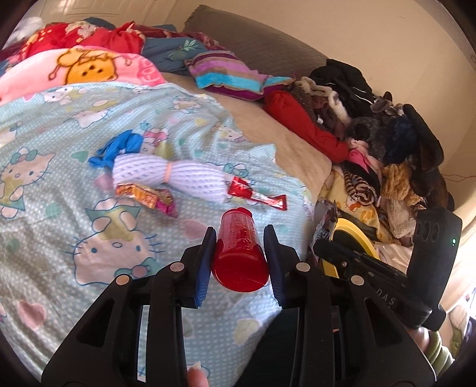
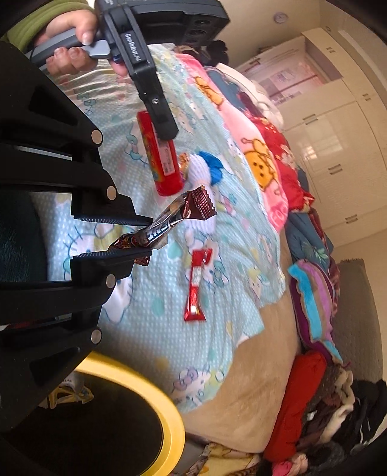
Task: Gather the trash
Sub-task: 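Carry the red container over the bin with the left tool while the right carries the chocolate bar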
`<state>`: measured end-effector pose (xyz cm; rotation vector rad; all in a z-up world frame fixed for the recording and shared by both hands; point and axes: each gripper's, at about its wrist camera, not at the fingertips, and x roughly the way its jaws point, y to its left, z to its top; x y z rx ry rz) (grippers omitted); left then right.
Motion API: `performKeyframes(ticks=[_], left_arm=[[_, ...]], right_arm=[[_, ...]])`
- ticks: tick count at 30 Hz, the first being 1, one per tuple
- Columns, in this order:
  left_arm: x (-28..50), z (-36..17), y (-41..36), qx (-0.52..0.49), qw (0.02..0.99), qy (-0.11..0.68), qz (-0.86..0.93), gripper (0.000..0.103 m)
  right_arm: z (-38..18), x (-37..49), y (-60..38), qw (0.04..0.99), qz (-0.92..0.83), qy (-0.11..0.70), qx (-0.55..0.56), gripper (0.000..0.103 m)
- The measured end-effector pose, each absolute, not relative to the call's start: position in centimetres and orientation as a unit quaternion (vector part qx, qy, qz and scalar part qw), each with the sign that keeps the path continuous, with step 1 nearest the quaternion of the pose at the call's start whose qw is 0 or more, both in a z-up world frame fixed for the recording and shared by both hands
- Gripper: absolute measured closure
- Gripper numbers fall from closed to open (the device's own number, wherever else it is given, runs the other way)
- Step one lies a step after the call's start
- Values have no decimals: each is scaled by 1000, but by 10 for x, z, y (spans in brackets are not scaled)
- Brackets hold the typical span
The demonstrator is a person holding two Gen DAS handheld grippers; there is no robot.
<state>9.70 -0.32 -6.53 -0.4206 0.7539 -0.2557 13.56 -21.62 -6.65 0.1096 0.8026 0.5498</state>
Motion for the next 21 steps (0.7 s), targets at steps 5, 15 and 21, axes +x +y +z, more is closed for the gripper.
performKeyframes(ticks=[5,15,21], left_arm=[[97,-56,-19,-193,903,357,-140,77],[97,-43,-52,-186,901,350,-177,77],[96,-35,-77,-177,899,346,-202,77]], right_arm=[[-58,137,-240,893,243,373,70,88],[-50,134,-298,908,192,354,115,88],[-47,132,-332,914,163,347,136,88]])
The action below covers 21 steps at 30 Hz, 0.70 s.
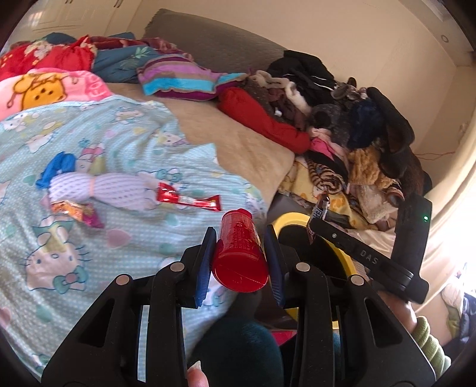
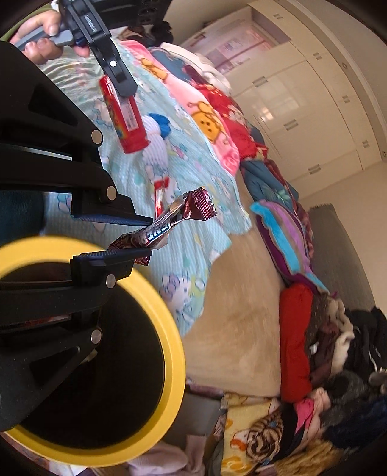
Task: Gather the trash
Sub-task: 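Carry the red container over the bin with the left tool while the right carries the chocolate bar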
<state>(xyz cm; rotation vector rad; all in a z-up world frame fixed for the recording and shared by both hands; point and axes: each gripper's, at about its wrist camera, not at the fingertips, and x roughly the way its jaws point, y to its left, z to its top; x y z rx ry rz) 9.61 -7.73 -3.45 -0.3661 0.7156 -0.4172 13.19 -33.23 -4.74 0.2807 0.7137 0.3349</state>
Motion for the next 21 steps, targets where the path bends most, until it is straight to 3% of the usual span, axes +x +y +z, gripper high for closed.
performKeyframes(ticks=[21], left_arm=[[89,-28,-148,-117,892,343,-268,77]], right_arm=[[-53,117,-409,920,83,338,181,88]])
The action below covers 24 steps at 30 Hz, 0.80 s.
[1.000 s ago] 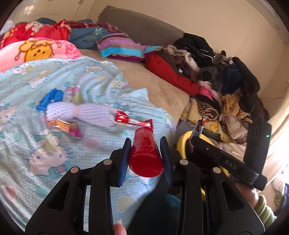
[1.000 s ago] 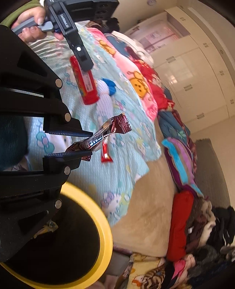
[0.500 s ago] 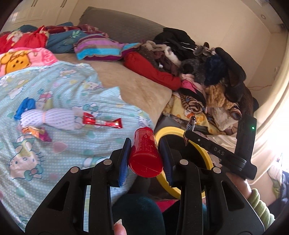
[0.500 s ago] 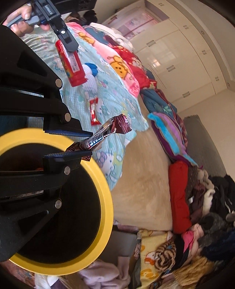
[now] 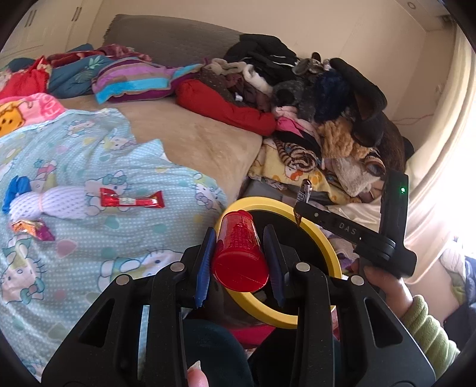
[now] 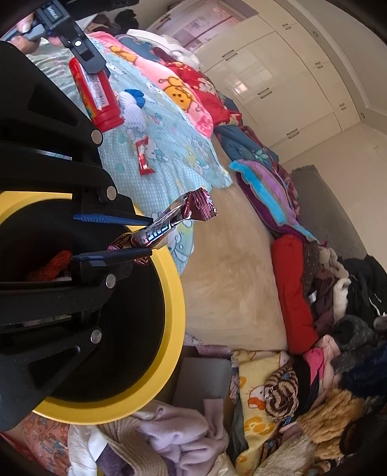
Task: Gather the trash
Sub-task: 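Carry the red container over the bin with the left tool while the right carries the chocolate bar, then open the left tool to drop the red container in the bin while the right drops the chocolate bar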
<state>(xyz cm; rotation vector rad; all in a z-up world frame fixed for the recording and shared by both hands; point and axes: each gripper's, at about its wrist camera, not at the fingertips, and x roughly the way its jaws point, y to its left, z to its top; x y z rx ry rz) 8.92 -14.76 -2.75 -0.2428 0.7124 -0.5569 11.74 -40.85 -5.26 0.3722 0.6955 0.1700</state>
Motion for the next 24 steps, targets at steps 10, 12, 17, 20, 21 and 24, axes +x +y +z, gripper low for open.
performKeyframes(ticks=[10,12,17,20,21,24], left_arm=[[86,-32,-174,-98,884,348,-296,77],[86,-35,-179,-93,882,350,-302,77],[86,-41,-191,-84,877,356,-312,77],[87,-46,-198,-78,874,360,-319,77],[87,-47,-200,-76,873,361,-320,77],[89,-53,-206,-71,869,366,-325,77]], right_arm=[[-62,116,-425,919,61,351,171,88],[-62,117,-427,918,58,353,170,88],[-68,116,-436,915,49,361,172,88],[-72,115,-440,914,43,363,176,88],[-73,114,-442,913,40,364,179,88],[-77,114,-448,911,31,368,186,88]])
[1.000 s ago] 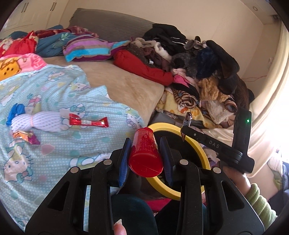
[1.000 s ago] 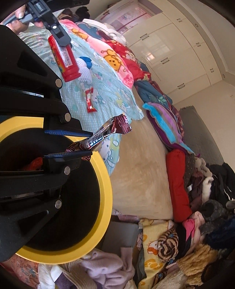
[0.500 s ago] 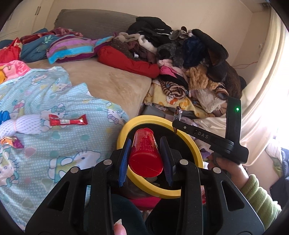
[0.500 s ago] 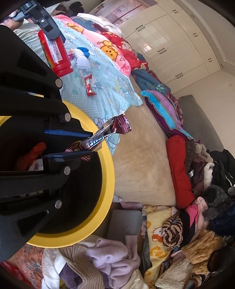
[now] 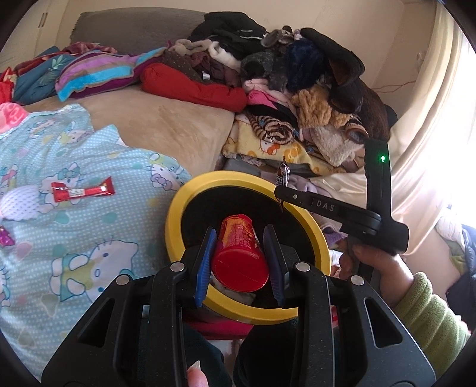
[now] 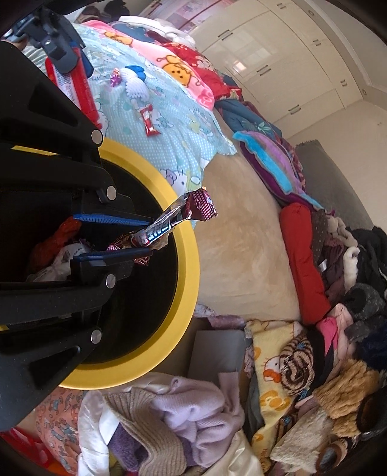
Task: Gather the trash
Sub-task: 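Open the left tool to drop the red container in the bin while the right drops the chocolate bar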
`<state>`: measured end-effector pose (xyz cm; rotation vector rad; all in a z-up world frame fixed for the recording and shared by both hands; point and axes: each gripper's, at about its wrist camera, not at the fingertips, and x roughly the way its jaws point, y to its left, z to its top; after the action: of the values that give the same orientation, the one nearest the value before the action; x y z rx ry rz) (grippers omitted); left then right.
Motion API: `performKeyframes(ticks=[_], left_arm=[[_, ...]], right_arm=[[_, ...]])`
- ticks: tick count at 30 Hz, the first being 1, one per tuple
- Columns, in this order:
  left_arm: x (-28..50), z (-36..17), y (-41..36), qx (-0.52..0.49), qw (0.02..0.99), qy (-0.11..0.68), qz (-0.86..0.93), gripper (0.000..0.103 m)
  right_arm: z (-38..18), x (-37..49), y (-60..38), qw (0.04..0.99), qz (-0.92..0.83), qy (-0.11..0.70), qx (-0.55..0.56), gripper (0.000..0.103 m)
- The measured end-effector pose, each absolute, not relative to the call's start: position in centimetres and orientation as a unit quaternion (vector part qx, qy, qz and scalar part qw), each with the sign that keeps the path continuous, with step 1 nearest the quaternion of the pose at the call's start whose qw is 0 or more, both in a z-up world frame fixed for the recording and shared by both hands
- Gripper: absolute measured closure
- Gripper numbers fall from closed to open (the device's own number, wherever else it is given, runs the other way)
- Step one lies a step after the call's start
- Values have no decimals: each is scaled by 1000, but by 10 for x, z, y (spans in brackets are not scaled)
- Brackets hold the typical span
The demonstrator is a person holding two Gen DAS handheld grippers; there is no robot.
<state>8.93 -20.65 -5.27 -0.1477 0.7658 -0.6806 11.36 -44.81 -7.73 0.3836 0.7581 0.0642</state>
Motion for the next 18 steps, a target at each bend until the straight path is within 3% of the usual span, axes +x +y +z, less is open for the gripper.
performKeyframes(ticks=[18], left_arm=[[99,-81,-242,-42,854,386,-347,77]], right_arm=[[-97,115,-464,895,-4,397,205,83]])
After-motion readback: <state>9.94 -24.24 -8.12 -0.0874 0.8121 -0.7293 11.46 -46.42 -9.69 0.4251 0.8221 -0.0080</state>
